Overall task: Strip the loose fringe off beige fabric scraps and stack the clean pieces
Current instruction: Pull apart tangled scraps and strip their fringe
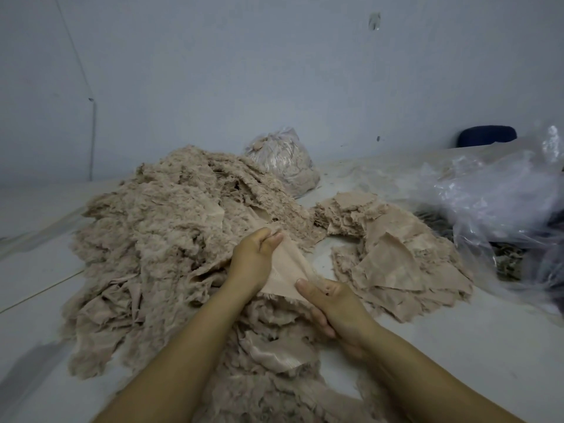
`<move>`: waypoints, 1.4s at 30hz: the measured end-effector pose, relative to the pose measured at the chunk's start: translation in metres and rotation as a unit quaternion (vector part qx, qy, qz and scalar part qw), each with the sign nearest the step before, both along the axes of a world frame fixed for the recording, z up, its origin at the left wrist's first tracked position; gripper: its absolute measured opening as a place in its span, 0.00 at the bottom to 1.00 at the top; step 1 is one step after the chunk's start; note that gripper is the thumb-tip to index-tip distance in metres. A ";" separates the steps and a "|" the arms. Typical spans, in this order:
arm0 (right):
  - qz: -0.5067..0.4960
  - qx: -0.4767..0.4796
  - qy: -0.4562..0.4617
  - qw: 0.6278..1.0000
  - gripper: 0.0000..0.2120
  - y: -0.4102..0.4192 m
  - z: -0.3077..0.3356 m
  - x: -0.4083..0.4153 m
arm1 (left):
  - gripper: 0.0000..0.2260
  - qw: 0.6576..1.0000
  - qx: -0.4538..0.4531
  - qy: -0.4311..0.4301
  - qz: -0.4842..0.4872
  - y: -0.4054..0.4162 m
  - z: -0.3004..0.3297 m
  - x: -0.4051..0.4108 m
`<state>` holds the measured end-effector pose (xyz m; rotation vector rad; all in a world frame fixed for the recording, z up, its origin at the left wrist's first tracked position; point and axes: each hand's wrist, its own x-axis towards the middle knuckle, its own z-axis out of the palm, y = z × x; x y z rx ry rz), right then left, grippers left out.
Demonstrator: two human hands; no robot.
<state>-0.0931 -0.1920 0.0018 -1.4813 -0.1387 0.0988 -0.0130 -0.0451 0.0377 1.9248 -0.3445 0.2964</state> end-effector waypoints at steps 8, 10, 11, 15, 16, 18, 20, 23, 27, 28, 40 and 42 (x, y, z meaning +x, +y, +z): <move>-0.020 -0.066 0.017 0.997 0.20 -0.010 -0.004 -0.009 | 0.14 0.994 0.043 -0.032 0.090 0.014 -0.005 0.010; -0.024 -0.069 0.015 0.997 0.21 -0.015 -0.007 -0.012 | 0.13 0.993 0.052 -0.034 0.098 0.024 0.001 0.014; -0.027 -0.081 0.008 0.996 0.22 -0.016 -0.005 -0.011 | 0.15 0.995 0.061 -0.029 0.071 0.023 0.004 0.012; -0.095 -0.126 -0.063 0.985 0.29 -0.010 0.009 0.006 | 0.14 0.990 0.077 0.011 -0.118 -0.003 0.004 -0.007; -0.110 -0.125 -0.076 0.983 0.25 -0.006 0.012 0.009 | 0.12 0.986 0.083 0.012 -0.143 -0.009 0.003 -0.010; -0.143 -0.109 -0.107 0.978 0.12 -0.001 0.015 0.015 | 0.11 0.985 0.087 -0.004 -0.150 -0.013 0.000 -0.010; -0.189 -0.088 -0.118 0.971 0.14 -0.006 0.010 0.021 | 0.14 0.986 0.093 0.001 -0.142 -0.012 -0.002 -0.008; -0.223 -0.065 -0.120 0.965 0.14 -0.016 0.008 0.022 | 0.15 0.986 0.070 0.039 -0.146 -0.007 -0.007 -0.008; -0.240 -0.088 -0.130 0.958 0.20 -0.022 0.000 0.025 | 0.19 0.989 0.097 0.039 -0.105 -0.006 -0.011 -0.006; -0.245 -0.092 -0.128 0.957 0.21 -0.024 -0.002 0.025 | 0.20 0.989 0.099 0.041 -0.101 -0.006 -0.011 -0.007; -0.342 -0.432 -0.160 0.819 0.10 -0.073 0.013 0.018 | 0.06 0.959 0.235 0.065 -0.147 0.053 -0.005 -0.021; -0.192 -0.384 -0.201 0.880 0.04 -0.041 0.011 0.008 | 0.14 0.915 0.348 0.067 -0.192 0.059 -0.003 -0.025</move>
